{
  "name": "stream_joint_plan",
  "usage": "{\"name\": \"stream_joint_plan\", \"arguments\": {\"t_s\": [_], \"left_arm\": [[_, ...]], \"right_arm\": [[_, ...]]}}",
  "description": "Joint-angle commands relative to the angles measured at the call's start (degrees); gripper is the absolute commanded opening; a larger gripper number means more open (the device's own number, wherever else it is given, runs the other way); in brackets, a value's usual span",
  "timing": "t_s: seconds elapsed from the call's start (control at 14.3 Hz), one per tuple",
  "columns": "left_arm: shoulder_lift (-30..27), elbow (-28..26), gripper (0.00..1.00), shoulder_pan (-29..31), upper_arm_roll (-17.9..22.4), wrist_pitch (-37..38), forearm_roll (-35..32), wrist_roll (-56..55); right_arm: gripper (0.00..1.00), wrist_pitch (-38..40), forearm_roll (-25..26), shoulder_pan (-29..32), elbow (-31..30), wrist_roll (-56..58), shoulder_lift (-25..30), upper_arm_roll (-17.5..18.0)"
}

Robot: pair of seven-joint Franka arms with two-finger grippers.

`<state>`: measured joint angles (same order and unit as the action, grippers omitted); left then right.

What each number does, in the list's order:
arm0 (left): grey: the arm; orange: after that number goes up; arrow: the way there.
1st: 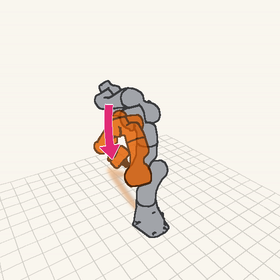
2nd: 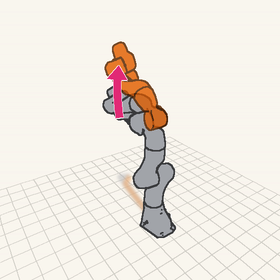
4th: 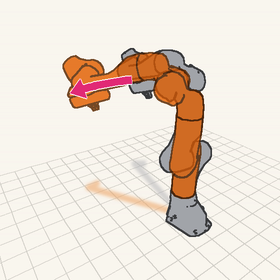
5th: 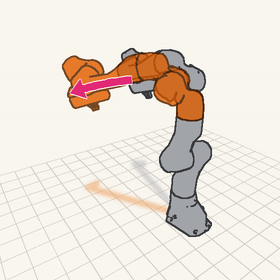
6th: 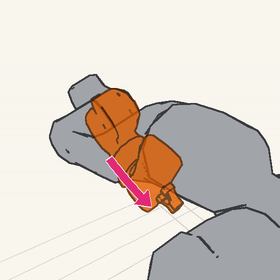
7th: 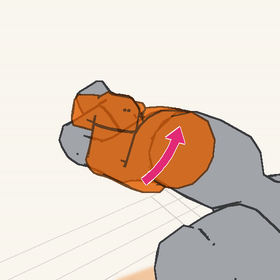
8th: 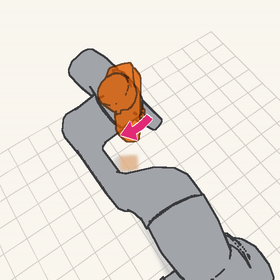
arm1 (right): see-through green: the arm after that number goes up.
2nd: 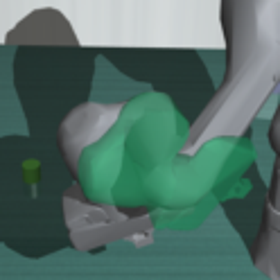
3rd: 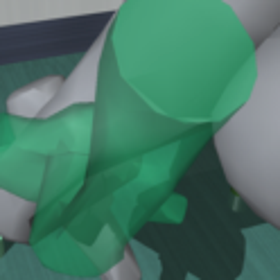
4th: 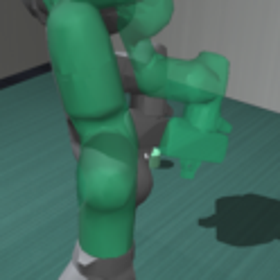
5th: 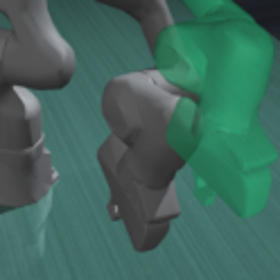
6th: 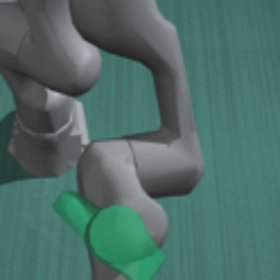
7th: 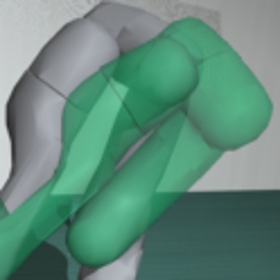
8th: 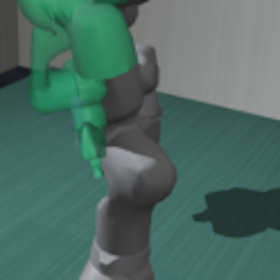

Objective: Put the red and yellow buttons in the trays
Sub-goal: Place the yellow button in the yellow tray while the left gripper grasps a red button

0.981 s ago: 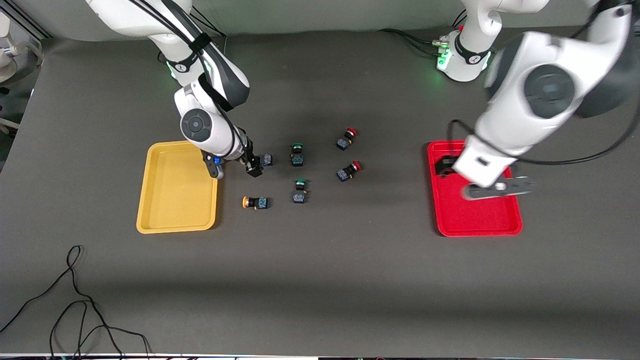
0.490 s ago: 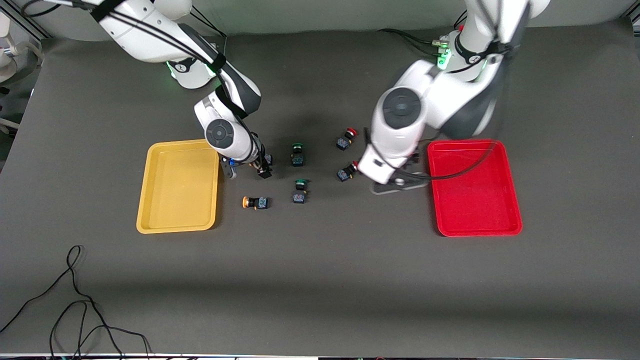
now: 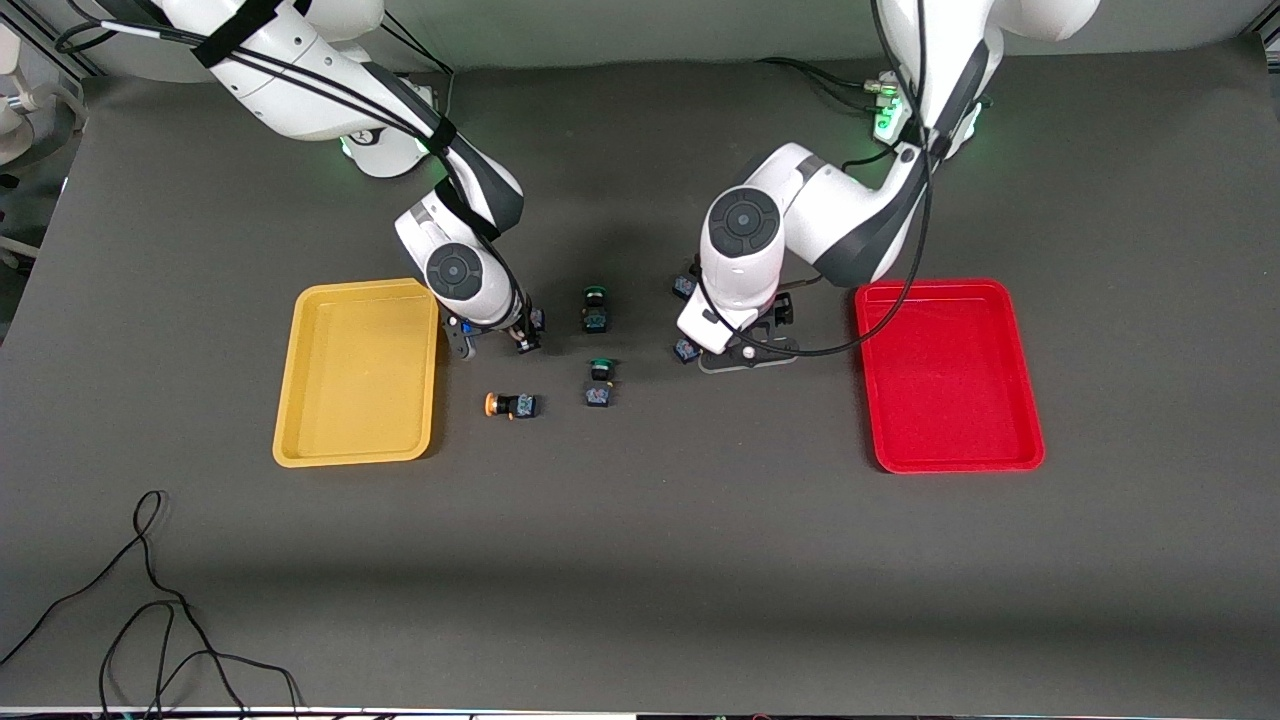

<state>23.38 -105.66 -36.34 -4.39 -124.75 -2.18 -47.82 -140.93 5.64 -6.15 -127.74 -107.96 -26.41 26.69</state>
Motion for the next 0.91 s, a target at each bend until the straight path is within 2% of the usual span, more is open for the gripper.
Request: {"name": "stream_joint_plan", "arguments": {"t_s": [0.0, 0.14, 0.28, 0.49, 0.63, 0.77, 0.84], "left_arm": [[3.7, -1.6, 0.97, -0.8, -1.0, -7.1, -0.5, -0.2], [5.8, -2.6, 0.96, -1.4, -1.9, -11.5, -0.3, -0.3], [6.7, -3.9, 0.96, -1.5, -2.6, -14.0, -0.3, -0.3], [7.0, -6.7, 0.94, -1.3, -4.0, -18.3, 0.0, -0.4], [8.7, -6.9, 0.90, -1.1, -4.7, -20.8, 0.2, -0.3], [10.1, -6.7, 0.79, -1.0, -4.7, -22.6, 0.2, 0.4], [10.3, -6.6, 0.74, -0.8, -4.7, -22.6, 0.2, 1.8]], "right_arm": [[0.23, -0.4, 2.1, 0.6, 1.3, -1.6, -0.8, 0.2], [0.21, 1.7, 2.1, 1.1, 1.5, 1.5, 1.6, 0.0], [0.21, 8.7, 1.5, 3.2, 1.8, 9.1, 6.8, -0.8], [0.21, 17.7, 0.1, 3.3, 1.8, 26.4, 15.2, -8.6], [0.21, 22.0, -5.0, 3.2, 1.9, 40.8, 19.3, -14.9], [0.31, 22.4, -5.3, 3.2, 1.1, 48.5, 20.3, -19.7], [0.34, 21.5, -5.5, 3.2, 0.8, 49.4, 19.4, -20.4]]}}
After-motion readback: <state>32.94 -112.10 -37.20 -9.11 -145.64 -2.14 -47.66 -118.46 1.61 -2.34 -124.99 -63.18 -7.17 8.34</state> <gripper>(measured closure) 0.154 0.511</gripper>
